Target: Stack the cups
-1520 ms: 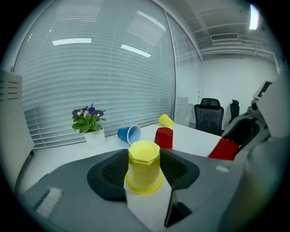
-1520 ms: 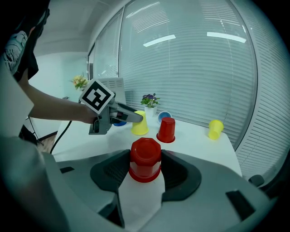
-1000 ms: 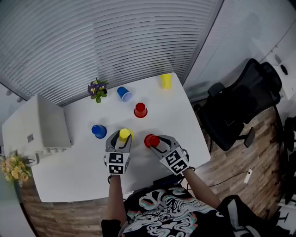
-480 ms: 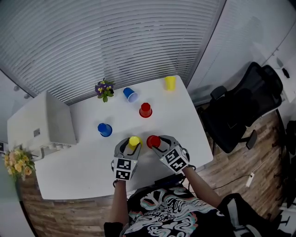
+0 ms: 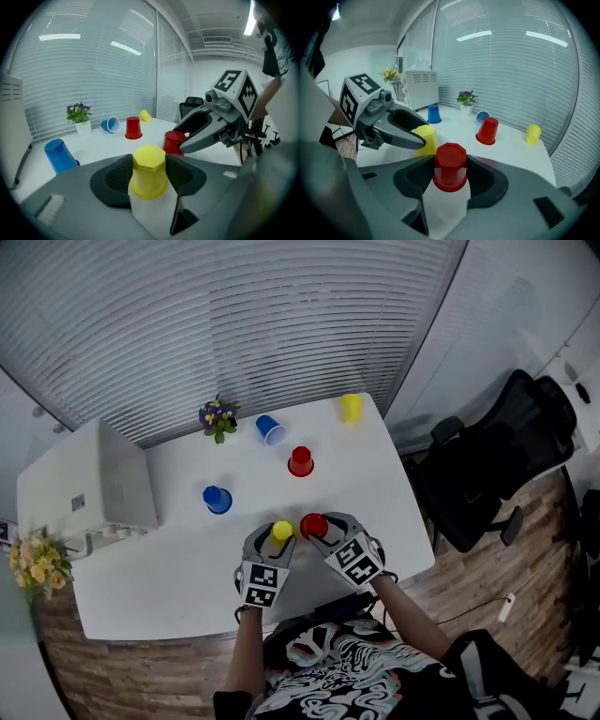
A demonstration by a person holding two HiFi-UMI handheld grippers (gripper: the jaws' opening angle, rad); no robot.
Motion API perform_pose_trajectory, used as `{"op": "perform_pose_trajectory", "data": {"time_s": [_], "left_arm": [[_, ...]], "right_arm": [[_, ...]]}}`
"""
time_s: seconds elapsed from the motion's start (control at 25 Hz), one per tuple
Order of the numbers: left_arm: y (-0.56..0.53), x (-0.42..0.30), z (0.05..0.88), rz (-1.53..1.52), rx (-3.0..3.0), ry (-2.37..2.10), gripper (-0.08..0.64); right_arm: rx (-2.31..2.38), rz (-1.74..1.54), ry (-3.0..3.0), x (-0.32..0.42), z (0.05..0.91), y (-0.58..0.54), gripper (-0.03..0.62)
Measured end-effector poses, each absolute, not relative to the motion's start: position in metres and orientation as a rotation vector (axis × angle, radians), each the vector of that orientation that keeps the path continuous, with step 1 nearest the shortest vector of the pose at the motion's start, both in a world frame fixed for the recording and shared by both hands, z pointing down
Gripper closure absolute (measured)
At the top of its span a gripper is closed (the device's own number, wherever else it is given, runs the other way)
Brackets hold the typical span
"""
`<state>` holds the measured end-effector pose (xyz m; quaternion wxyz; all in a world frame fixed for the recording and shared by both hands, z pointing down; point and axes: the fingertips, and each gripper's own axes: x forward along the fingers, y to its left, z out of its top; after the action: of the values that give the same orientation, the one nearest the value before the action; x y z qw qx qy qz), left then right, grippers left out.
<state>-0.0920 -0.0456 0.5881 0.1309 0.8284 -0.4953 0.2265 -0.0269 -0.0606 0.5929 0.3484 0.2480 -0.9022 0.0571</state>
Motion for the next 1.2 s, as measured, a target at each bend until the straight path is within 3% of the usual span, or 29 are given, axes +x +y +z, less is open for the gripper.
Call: {"op": "perform_pose_trajectory", "data": {"time_s": [0.56, 0.64, 0.76, 1.2], "left_arm": [[-0.045, -0.088, 0.588, 0.638, 2.411, -1.423, 0.337], [-0.045, -0.088, 0.589, 0.626, 2.405, -1.422, 0.336], [-0.044, -0.085, 0.588, 0.596, 2.409, -1.4, 0.308], [-0.047, -0.104, 0.562, 0.302, 2.407, -1.36, 0.245]], "right_arm": [[0.624, 0.17, -2.358, -0.032, 0.592, -0.061, 0.376], [0.623, 0.21, -2.37, -0.034, 0.592, -0.06, 0.352], [0.592, 0.21, -2.376, -0.037, 0.589, -0.056, 0.319], [0.656, 0.331, -2.546, -0.036, 0.538, -0.08, 0.314]]}}
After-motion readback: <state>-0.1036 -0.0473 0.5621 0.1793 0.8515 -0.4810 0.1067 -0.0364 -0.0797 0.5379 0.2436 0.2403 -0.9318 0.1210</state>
